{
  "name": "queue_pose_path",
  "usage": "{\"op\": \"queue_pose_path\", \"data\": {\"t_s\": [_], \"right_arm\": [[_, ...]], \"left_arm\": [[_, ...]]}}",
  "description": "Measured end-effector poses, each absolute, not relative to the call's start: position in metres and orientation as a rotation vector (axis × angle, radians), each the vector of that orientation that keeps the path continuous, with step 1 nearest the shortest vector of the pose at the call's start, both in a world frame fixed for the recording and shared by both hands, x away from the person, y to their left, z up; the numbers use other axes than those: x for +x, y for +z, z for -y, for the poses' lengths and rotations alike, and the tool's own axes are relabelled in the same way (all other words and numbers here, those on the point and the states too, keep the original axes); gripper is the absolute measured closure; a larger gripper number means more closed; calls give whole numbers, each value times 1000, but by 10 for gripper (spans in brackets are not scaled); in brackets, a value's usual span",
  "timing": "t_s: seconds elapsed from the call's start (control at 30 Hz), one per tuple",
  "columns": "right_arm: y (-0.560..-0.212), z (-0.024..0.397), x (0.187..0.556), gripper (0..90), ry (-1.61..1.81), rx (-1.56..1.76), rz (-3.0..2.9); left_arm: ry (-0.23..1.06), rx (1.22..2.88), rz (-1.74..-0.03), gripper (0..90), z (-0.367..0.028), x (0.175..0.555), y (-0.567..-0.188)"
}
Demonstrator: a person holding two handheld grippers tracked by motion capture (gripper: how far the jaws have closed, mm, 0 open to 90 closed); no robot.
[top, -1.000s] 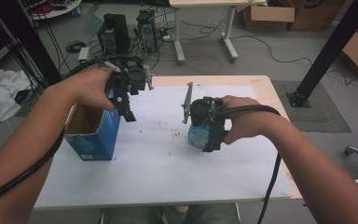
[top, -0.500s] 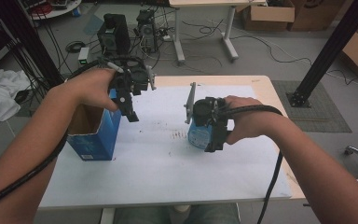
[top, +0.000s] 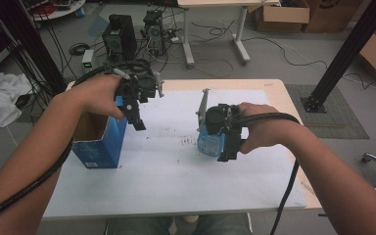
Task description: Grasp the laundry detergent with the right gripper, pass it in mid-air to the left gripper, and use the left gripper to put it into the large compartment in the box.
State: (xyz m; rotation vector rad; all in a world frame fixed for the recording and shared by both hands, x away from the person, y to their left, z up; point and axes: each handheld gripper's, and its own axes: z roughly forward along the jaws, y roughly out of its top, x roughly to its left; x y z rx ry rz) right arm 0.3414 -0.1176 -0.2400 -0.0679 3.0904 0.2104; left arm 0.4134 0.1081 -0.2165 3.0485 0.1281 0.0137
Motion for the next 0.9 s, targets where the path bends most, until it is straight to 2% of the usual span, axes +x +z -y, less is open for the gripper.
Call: {"op": "queue_pose_path", "data": {"t_s": [0.37, 0.63, 0.9], "right_arm": [[-241, 125, 336, 0, 293, -41, -3058], [-236, 149, 343, 0, 699, 86, -2951], [-228, 195, 351, 0, 1139, 284, -2717]], "left_arm": [[35, 3061, -120, 1, -107, 408, -210], [49, 3061, -125, 1, -110, 405, -207], [52, 3061, -115, 1, -107, 402, -205]]}}
